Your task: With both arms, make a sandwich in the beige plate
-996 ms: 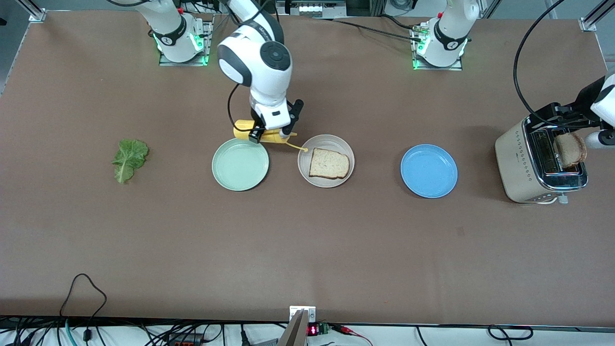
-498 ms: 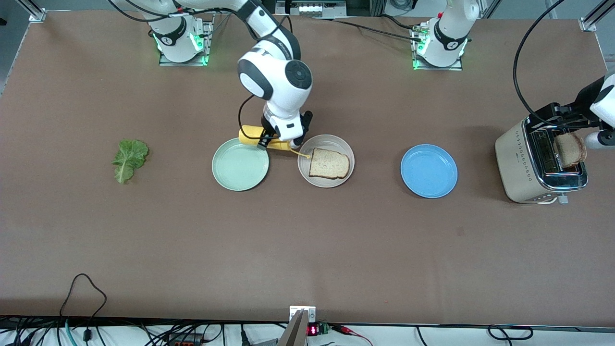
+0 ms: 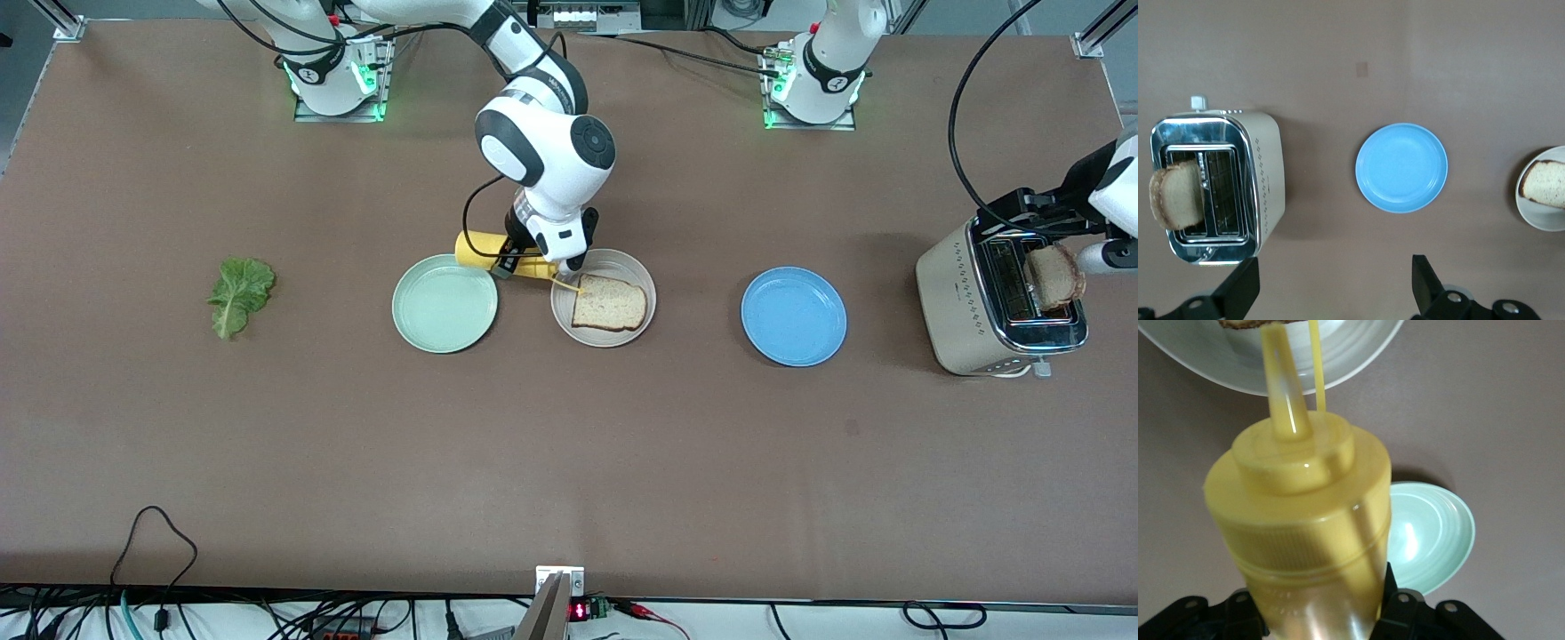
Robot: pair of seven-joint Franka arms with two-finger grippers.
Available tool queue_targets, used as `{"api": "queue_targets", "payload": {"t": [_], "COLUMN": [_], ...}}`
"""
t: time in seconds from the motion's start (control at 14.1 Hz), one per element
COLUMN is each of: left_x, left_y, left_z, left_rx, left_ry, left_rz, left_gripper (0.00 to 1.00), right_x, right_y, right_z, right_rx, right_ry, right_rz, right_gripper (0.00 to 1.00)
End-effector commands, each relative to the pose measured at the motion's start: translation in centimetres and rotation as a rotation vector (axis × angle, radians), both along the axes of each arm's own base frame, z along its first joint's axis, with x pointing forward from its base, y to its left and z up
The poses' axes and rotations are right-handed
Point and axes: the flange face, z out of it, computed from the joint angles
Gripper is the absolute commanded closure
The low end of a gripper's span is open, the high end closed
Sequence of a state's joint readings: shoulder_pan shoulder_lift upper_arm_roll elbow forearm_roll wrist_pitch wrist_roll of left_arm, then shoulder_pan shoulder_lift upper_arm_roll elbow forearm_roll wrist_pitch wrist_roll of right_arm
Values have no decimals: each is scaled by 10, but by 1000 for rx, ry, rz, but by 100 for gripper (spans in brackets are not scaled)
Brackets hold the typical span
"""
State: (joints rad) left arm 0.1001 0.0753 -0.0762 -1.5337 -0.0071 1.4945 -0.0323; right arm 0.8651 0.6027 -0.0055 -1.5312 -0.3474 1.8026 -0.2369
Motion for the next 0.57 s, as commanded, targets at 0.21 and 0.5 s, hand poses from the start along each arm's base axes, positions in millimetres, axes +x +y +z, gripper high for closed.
{"api": "queue_targets", "payload": {"t": [0.21, 0.5], "left_x": [-9, -9], "left_y": [-4, -10], "left_z": [7, 9], "left_rx": [-23, -95], "left_ry": [15, 10], "left_rz": [-7, -2], "left_gripper": [0, 0], "right_x": [28, 31], "right_y": [30, 44], "right_z": [18, 5], "right_rx": [-11, 31], "right_ry": [-51, -70], "right_rz": [-44, -93], "right_gripper": [79, 79]}}
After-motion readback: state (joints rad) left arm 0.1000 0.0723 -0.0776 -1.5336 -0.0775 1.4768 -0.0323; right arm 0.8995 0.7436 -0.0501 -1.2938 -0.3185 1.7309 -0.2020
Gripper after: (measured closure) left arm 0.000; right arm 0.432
